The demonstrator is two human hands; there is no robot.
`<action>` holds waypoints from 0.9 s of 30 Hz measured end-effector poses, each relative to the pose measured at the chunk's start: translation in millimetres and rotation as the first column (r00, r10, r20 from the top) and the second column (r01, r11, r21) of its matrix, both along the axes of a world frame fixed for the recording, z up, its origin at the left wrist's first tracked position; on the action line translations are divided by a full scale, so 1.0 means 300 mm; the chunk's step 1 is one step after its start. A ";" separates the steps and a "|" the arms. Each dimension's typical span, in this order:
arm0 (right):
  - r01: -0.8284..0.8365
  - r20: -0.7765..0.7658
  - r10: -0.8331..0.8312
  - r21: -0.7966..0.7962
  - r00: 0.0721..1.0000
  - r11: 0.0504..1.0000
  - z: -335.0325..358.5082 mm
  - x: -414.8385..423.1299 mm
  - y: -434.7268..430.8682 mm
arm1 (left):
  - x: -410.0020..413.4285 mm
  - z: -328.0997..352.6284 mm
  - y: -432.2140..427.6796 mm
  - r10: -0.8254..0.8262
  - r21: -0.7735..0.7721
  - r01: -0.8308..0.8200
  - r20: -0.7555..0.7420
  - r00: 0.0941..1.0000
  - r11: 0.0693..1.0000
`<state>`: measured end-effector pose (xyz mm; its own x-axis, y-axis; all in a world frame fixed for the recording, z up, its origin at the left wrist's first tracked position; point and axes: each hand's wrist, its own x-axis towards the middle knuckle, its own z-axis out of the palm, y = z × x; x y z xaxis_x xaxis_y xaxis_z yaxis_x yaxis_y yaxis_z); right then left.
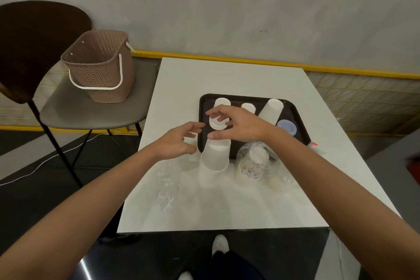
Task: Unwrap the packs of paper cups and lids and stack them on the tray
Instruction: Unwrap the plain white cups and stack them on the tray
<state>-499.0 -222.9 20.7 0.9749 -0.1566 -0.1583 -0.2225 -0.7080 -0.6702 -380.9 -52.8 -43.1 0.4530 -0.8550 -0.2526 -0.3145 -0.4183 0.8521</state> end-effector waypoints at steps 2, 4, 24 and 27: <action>-0.018 -0.054 0.015 -0.044 0.998 0.999 -0.013 -0.027 0.017 | -0.025 -0.019 0.008 -0.031 0.016 0.030 0.036 0.999 0.999; -0.020 -0.094 0.014 -0.062 0.995 0.998 -0.026 -0.043 0.035 | -0.055 -0.033 0.006 -0.034 0.015 0.033 0.079 0.996 0.999; 0.128 -0.063 -0.130 -0.039 0.989 0.991 -0.105 -0.090 0.095 | -0.161 -0.057 -0.044 0.063 -0.054 -0.053 0.214 0.975 0.997; 0.115 -0.046 -0.118 -0.050 0.992 0.992 -0.077 -0.085 0.090 | -0.156 -0.035 -0.044 0.076 -0.081 -0.061 0.205 0.976 0.995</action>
